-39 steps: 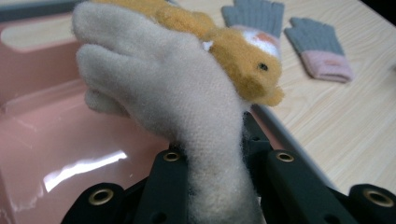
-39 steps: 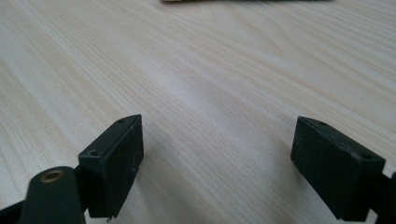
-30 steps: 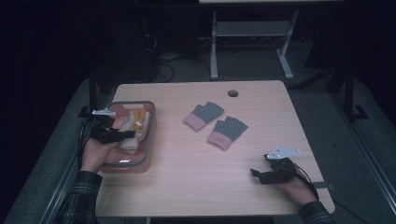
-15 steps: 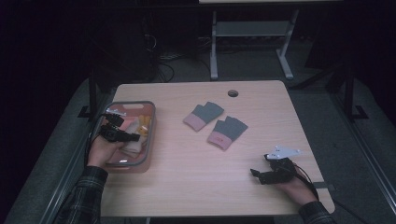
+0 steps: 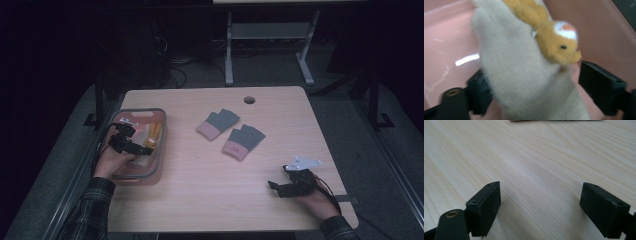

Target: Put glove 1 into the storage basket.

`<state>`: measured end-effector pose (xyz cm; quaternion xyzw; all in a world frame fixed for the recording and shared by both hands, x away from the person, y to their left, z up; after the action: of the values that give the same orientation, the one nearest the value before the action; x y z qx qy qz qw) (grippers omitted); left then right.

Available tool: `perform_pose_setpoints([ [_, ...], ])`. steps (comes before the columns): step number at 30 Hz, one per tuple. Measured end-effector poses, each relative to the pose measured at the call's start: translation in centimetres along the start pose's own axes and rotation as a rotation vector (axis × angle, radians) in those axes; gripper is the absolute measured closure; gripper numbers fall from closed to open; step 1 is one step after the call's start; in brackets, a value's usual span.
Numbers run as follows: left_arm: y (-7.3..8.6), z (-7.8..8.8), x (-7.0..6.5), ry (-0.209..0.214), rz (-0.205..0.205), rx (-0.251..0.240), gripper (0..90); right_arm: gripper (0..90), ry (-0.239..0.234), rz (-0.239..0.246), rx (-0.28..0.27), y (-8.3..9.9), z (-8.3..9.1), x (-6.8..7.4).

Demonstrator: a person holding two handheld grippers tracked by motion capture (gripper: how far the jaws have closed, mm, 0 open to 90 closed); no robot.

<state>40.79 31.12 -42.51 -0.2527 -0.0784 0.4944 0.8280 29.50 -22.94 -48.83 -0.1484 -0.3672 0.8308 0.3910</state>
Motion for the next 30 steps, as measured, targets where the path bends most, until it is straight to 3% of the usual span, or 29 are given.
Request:
perform_pose_setpoints([
  [5, -0.2, 1.5, 0.3, -0.023, -0.005, -0.031, 13.3, 16.5, 0.000, 0.000, 0.000, 0.0, 0.0, 0.0],
  [13, -1.0, 4.2, -1.0, 0.003, -0.033, -0.134, 13.3, 16.5, 0.000, 0.000, 0.000, 0.0, 0.0, 0.0],
  [21, -1.8, 5.0, -4.4, 0.057, -0.085, -0.192, 13.3, 16.5, 0.000, 0.000, 0.000, 0.0, 0.0, 0.0],
  [30, -2.0, 4.2, -9.6, 0.136, -0.156, -0.230, 13.4, 16.2, 0.001, 0.000, 0.000, 0.0, 0.0, 0.0],
])
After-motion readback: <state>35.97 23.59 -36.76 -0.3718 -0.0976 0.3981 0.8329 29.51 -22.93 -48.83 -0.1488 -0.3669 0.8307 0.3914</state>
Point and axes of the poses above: each handheld gripper's, and its own axes: z roughly backward along the jaws, y roughly out of its underside, x roughly to its left, the point moved 1 cm from there along -z, roughly forward along the jaws
